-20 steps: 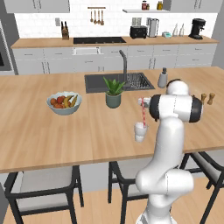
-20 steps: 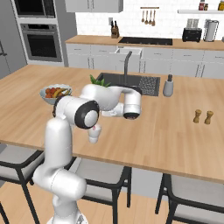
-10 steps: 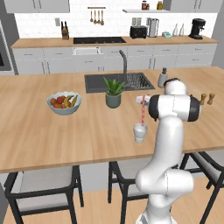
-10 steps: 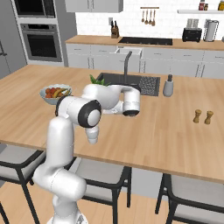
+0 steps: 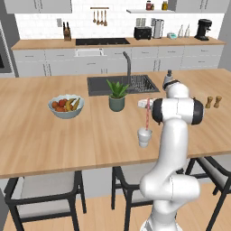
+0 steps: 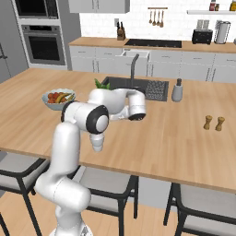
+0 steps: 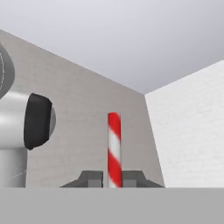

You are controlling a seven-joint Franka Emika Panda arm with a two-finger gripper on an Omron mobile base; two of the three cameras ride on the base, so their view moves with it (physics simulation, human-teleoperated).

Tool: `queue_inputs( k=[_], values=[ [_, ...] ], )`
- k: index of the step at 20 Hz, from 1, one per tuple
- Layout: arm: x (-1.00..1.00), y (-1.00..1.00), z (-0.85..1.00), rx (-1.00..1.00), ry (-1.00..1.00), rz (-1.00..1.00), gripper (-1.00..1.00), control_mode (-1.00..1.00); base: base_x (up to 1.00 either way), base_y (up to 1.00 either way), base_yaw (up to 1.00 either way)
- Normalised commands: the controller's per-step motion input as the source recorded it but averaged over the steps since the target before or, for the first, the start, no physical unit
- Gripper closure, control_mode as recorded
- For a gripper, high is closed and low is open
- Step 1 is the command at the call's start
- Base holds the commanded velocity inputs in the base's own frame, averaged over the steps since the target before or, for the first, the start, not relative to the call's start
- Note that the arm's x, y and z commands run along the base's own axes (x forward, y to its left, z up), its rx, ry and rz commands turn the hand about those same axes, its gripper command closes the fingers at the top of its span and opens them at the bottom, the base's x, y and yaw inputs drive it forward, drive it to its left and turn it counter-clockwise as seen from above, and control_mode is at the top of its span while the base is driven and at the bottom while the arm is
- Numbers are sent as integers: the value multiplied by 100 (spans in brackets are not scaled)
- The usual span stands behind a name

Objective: Take a straw from the drawer in front and place it inside the glass cup on the dining counter.

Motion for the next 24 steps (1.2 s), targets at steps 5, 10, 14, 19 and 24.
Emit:
queue_inputs(
  k=[5,10,14,19,24],
  values=[
    [-1,0,-29,4,-4,13,100,-100,0,0,0],
    [0,0,-24,1,-2,12,100,-100,0,0,0],
    [0,0,-15,1,0,10,100,-100,0,0,0],
    [-3,0,-11,0,0,8,100,-100,0,0,0],
    [-3,0,-9,0,0,6,100,-100,0,0,0]
  ],
)
